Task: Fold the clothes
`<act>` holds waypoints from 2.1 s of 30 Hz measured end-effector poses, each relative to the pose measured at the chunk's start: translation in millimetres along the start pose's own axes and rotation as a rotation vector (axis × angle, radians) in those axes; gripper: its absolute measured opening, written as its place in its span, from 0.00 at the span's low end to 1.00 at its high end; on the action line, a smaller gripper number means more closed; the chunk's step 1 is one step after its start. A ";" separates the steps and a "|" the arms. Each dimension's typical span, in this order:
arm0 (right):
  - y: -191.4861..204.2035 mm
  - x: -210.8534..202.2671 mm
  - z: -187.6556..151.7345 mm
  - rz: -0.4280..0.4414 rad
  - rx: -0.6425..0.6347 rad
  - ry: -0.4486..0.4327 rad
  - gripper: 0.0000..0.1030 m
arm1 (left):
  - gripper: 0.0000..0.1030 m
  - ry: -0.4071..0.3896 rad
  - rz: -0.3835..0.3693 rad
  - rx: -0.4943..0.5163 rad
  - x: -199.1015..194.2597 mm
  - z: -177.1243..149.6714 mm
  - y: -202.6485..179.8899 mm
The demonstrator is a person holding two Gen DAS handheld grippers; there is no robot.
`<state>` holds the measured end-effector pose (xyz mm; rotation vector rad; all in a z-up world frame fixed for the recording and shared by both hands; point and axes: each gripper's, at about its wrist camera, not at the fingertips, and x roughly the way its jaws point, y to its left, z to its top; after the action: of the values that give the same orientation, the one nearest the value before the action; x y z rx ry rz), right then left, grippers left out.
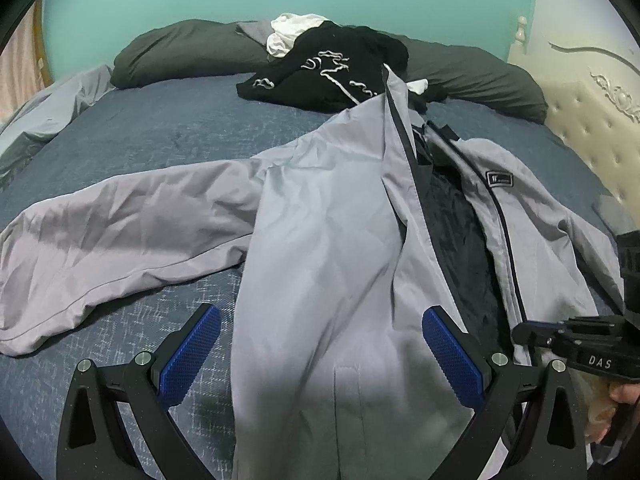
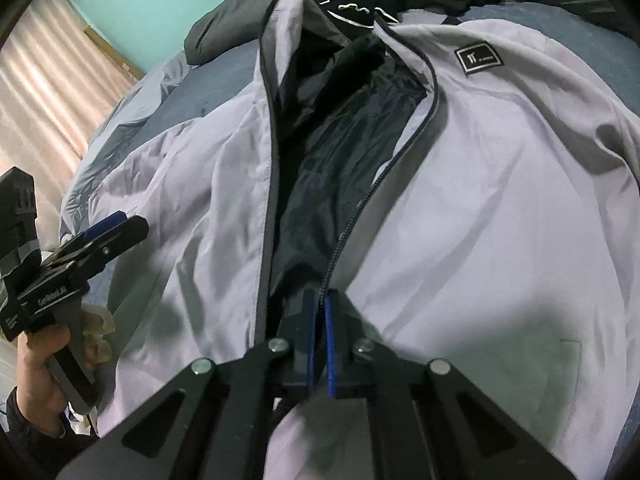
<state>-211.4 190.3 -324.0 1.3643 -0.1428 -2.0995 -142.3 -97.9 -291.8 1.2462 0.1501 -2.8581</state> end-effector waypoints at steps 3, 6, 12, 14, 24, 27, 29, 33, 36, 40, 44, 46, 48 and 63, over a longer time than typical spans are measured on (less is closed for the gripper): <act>6.3 -1.3 -7.8 0.002 -0.020 0.021 0.03 | 1.00 -0.009 0.001 0.000 -8.3 -3.0 -0.8; 12.9 -2.2 -15.8 0.004 -0.040 0.044 0.03 | 1.00 -0.014 0.001 -0.001 -15.0 -6.9 -1.7; 25.1 -0.8 -29.9 -0.016 -0.078 0.097 0.03 | 1.00 -0.013 0.003 0.008 -21.4 -13.7 -6.3; 24.7 1.1 -31.2 -0.015 -0.070 0.108 0.03 | 1.00 -0.010 0.004 0.013 -21.3 -14.9 -7.8; 13.3 12.3 -25.2 -0.008 0.009 0.114 0.03 | 1.00 0.001 0.018 0.031 -20.8 -18.2 -8.2; 10.6 9.8 -24.1 0.009 0.039 0.107 0.04 | 1.00 0.002 0.029 0.024 -22.3 -18.2 -1.8; 5.8 3.6 -22.1 0.032 0.082 0.090 0.04 | 1.00 -0.004 0.037 0.018 -25.5 -18.6 3.2; 0.3 -19.8 -12.0 0.116 0.149 0.012 0.09 | 1.00 0.001 0.050 0.015 -27.7 -23.6 11.7; 5.7 -24.7 -6.7 0.174 0.171 -0.023 0.31 | 1.00 0.015 0.054 0.014 -26.8 -29.5 16.8; 15.4 -5.9 -5.8 0.189 0.164 0.028 0.40 | 1.00 0.026 0.061 0.028 -29.3 -36.7 22.5; 23.7 14.2 -9.2 0.163 0.138 0.076 0.40 | 1.00 0.025 0.060 0.020 -34.6 -39.8 31.5; 24.9 17.3 -11.5 0.159 0.126 0.085 0.40 | 1.00 0.024 0.062 0.017 -36.6 -41.5 35.9; 28.4 19.8 -12.6 0.138 0.097 0.089 0.38 | 1.00 0.028 0.064 0.014 -36.6 -43.5 40.2; 30.5 25.0 -10.7 0.057 0.094 0.069 0.23 | 1.00 0.029 0.067 -0.012 -42.2 -54.0 59.3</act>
<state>-195.6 154.6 -336.2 1.4687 -0.2515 -2.0183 -70.7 -152.5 -302.2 1.2660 0.1227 -2.7795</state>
